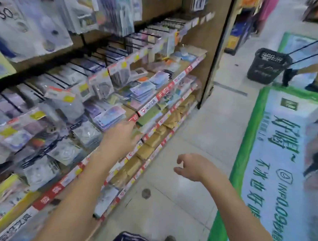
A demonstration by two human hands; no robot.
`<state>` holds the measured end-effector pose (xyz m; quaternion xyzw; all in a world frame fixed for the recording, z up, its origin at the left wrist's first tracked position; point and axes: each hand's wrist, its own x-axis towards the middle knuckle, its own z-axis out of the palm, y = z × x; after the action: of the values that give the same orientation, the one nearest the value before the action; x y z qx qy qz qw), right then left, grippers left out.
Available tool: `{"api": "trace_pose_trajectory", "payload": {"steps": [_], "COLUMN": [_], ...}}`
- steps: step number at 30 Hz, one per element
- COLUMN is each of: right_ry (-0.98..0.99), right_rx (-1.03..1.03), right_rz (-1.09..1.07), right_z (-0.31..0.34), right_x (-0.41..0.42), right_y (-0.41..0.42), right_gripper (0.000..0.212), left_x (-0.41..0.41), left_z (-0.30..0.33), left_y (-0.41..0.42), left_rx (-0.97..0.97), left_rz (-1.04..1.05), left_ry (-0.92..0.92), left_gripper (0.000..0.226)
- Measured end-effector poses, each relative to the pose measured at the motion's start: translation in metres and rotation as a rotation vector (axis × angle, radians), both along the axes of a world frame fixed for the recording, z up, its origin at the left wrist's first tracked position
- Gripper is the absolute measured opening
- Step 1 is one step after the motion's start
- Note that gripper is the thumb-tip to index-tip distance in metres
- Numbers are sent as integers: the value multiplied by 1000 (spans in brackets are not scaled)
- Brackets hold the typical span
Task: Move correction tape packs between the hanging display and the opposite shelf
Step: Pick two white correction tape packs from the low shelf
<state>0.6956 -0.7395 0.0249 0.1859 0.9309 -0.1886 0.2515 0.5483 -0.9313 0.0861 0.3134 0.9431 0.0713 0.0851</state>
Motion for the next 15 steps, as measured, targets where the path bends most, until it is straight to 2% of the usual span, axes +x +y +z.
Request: {"api": "trace_pose_trajectory", "payload": {"steps": [5, 9, 13, 15], "right_ry": [9, 74, 71, 80], "right_rx": [-26, -33, -95, -89], "right_rz": [-61, -73, -39, -38], "right_z": [11, 8, -9, -18], "right_x": [-19, -49, -87, -112], "right_y": [76, 123, 169, 198], "right_gripper": [49, 47, 45, 44], "left_x": [-27, -46, -79, -106], "left_z": [-18, -37, -65, -81], "left_y": [71, 110, 145, 166], "left_rx": [-273, -336, -410, -429], "left_rz": [-28, -47, -27, 11], "left_ry": [-247, -298, -405, -437], "left_gripper": [48, 51, 69, 67]}}
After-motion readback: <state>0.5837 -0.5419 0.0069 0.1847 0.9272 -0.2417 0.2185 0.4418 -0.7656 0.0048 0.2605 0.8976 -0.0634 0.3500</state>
